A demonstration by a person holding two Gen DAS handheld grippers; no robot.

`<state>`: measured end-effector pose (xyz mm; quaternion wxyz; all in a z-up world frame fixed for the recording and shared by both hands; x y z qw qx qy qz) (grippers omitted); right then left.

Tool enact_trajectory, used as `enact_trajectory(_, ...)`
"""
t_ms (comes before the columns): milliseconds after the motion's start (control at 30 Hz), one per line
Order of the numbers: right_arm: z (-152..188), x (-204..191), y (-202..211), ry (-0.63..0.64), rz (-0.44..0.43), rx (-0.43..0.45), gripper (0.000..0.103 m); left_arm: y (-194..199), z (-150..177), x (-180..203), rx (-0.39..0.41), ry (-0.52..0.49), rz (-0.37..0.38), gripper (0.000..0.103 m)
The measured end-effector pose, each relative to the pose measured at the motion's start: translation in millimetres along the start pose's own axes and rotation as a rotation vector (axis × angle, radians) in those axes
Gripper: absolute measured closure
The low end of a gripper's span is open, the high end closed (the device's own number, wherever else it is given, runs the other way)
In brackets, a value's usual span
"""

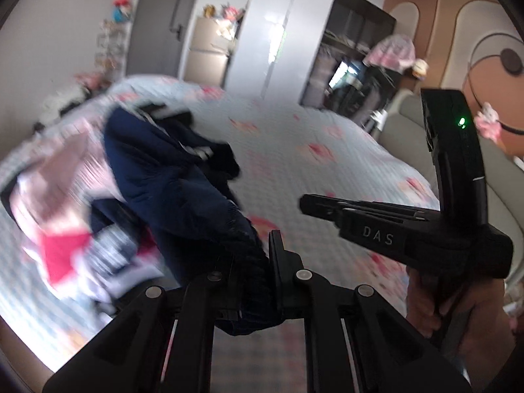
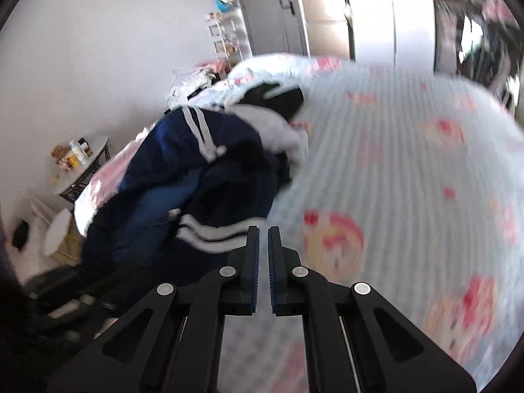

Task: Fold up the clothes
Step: 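Grasp the navy striped garment with the right gripper while the left gripper grasps it too, then lift the navy garment with both grippers and lay it flat on the duvet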

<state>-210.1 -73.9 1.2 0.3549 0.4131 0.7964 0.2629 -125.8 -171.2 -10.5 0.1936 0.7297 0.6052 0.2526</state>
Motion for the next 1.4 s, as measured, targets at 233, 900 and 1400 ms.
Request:
enact_trajectory(233, 76.4, 51.4, 10.1, -0.086, -0.033, -0.089, 0.068, -28.1, 69.4, 58.5, -0.108, 0.09, 0.18, 0.091)
enact_trajectory(900, 170.6, 123.1, -26.7, -0.218, 0.063, -0.254, 0.054, 3.5, 150.8, 45.8, -0.174, 0.196, 0.147, 0.091)
enact_trajectory(1400, 108.1, 137.9, -136.1, -0.271, 0.099, -0.305, 0.089, -33.6, 161.6, 11.9, -0.28, 0.243, 0.106, 0.091)
Point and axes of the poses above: each gripper's, at about its wrist camera, not at the fingertips, and y roughly against the way its jaws point, x to its right, z to its underside, the point moved 4 cm from there along -y, roughly the way its jaws point, and after that the axes turned 13 degrees about -y, right-handed, at the moved point
